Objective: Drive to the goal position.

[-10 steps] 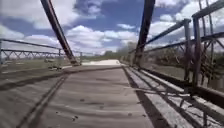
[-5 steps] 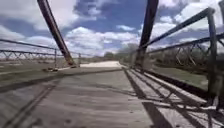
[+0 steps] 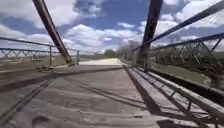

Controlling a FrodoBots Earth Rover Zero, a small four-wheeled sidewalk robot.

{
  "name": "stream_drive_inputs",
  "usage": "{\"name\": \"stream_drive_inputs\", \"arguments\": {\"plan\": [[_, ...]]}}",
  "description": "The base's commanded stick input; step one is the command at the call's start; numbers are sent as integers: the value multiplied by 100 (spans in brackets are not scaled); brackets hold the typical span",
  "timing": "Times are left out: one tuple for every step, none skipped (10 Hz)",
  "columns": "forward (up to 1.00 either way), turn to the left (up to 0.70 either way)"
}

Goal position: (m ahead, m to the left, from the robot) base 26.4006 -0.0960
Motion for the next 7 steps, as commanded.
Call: {"name": "stream_drive_inputs", "arguments": {"plan": [[100, 0], [100, 0], [100, 0], [100, 0], [100, -25], [100, -15], [100, -1]]}}
